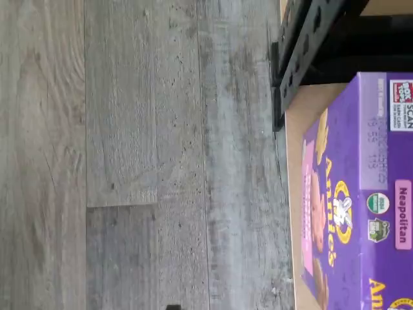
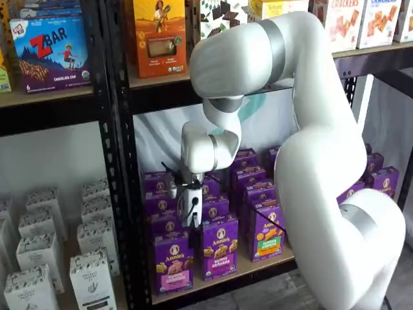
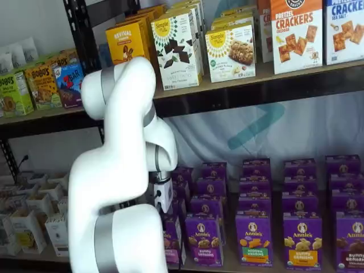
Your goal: Pick up the purple box with a pink patch in the middle, on the bottom shelf, the first box from the left
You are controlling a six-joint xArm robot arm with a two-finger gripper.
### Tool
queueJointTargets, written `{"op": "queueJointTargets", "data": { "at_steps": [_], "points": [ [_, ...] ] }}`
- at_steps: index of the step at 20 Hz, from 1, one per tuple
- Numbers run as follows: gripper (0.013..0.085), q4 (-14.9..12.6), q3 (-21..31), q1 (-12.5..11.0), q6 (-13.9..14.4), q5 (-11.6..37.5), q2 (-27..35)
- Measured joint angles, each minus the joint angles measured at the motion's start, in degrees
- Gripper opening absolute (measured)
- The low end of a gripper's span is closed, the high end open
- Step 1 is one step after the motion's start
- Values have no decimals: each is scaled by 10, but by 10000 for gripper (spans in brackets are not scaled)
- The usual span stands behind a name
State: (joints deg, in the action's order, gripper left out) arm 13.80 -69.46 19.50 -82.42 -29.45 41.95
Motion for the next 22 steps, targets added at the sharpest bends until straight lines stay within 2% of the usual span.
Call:
{"op": "queueJointTargets", "data": {
  "at_steps": [3, 6, 8, 13, 17, 22],
  "points": [
    [850, -33, -7, -4, 26, -5, 5],
    [850, -37, -11, -7, 27, -6, 9],
    [850, -34, -13, -8, 23, -3, 12],
    [850, -1, -19, -9, -9, 20, 21],
    [850, -8, -31, -9, -2, 21, 30],
    [850, -3, -42, -10, -8, 31, 43]
  ]
}}
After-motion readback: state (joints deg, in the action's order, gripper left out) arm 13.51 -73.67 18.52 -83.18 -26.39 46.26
